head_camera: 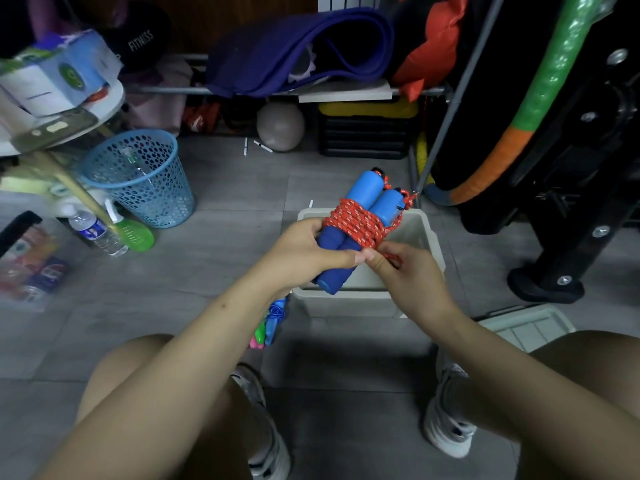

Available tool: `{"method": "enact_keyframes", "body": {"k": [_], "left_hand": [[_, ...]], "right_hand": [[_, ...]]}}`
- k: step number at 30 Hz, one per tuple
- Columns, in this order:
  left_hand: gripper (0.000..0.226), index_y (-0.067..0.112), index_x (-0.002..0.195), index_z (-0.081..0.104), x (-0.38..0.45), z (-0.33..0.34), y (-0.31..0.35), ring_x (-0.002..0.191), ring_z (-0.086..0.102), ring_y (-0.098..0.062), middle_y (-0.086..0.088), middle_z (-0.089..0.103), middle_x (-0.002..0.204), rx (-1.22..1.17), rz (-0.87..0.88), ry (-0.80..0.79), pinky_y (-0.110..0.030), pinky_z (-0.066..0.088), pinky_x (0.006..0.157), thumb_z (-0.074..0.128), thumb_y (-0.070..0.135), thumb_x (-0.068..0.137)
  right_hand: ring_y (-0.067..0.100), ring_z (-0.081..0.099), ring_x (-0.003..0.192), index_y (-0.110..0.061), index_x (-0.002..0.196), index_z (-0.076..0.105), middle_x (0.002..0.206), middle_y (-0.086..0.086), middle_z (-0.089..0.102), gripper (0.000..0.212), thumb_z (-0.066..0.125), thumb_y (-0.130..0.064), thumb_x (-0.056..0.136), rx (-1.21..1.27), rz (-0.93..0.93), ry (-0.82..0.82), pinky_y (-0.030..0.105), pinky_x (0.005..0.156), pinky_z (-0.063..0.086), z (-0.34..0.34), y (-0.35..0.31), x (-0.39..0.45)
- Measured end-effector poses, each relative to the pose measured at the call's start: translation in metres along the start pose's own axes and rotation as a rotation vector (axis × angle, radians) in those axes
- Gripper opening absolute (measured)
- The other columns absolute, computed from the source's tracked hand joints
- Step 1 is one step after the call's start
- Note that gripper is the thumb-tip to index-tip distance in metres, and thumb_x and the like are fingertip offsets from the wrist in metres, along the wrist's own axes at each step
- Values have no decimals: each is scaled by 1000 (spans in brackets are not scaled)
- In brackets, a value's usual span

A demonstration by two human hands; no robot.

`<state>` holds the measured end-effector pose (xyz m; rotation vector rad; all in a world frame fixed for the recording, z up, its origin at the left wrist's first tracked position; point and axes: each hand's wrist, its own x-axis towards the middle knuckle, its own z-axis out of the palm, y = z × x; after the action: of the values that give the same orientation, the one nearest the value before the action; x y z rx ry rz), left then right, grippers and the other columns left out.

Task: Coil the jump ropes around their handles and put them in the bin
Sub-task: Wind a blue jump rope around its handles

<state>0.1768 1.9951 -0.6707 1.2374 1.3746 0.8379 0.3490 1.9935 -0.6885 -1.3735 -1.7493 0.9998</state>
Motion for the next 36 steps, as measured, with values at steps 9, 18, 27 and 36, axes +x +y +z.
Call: {"method": "enact_keyframes", "body": {"k": [9,18,27,36], "left_hand": [[38,15,93,64,0,0,1,74,68,-16,-2,71,84,86,-26,34,-29,54,62,85,30,65],[55,27,110,67,-1,-5,-2,100,65,-9,11,71,104,404,54,-210,-28,49,95,86,37,60],[43,20,106,63,-16,15,14,91,64,-7,7,70,101,590,80,-576,-22,52,84,84,27,69],[41,27,102,69,-14,15,13,97,66,-10,8,72,101,479,-33,-573,-33,49,97,84,36,65]], "right_hand": [[5,44,47,-15,80,72,48,-12,41,30,53,-33,95,-350,33,-85,11,48,34,-4,-15,7],[27,61,77,-13,89,68,78,3,67,20,56,-29,91,-626,-432,-266,25,72,31,-47,-31,5],[1,62,68,-28,67,69,69,-8,69,12,78,-23,74,-243,-111,-486,13,63,48,-48,-40,11],[7,57,49,-11,72,71,57,2,66,5,75,-9,73,108,-52,-517,17,51,45,-50,-45,10]]}}
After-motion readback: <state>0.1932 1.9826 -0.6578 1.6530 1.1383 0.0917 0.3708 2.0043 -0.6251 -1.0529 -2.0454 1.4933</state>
